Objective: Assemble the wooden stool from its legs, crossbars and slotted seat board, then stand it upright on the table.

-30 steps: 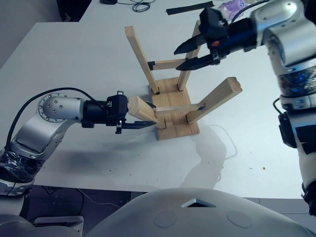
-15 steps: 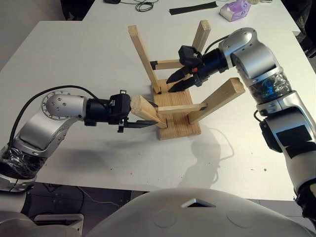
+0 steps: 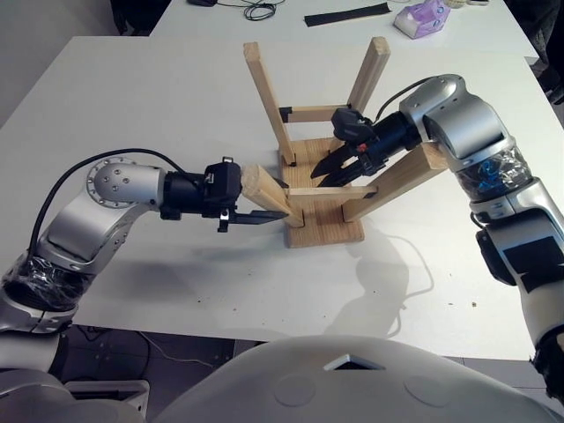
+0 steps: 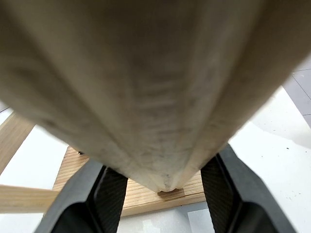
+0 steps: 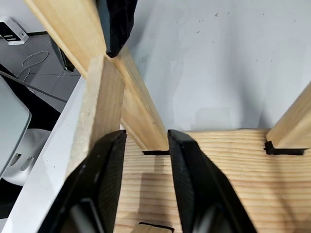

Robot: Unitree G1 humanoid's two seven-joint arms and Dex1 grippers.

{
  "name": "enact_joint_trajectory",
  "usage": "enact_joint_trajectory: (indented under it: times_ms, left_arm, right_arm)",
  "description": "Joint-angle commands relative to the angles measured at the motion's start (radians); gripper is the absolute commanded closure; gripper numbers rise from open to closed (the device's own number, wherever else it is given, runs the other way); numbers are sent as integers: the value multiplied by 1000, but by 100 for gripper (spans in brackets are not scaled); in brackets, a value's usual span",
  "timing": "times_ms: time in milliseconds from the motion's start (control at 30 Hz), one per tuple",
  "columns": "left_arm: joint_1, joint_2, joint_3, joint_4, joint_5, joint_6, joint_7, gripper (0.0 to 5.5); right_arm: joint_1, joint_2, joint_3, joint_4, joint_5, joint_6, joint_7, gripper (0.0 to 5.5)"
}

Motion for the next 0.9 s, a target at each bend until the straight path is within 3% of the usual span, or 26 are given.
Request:
enact_joint_trajectory:
  times_ms: [33, 767, 900]
  left_arm:
    - [53, 2, -129, 120, 244, 182, 58, 343]
    - [-122, -88, -253, 169, 356, 168, 49, 344]
    - [-113, -85, -248, 172, 353, 169, 56, 344]
  right_arm:
    - [50, 8, 49, -114, 69, 44, 33, 391]
    - [71, 23, 60, -149, 35, 34, 1, 391]
    - [34, 36, -7, -121, 52, 35, -33, 391]
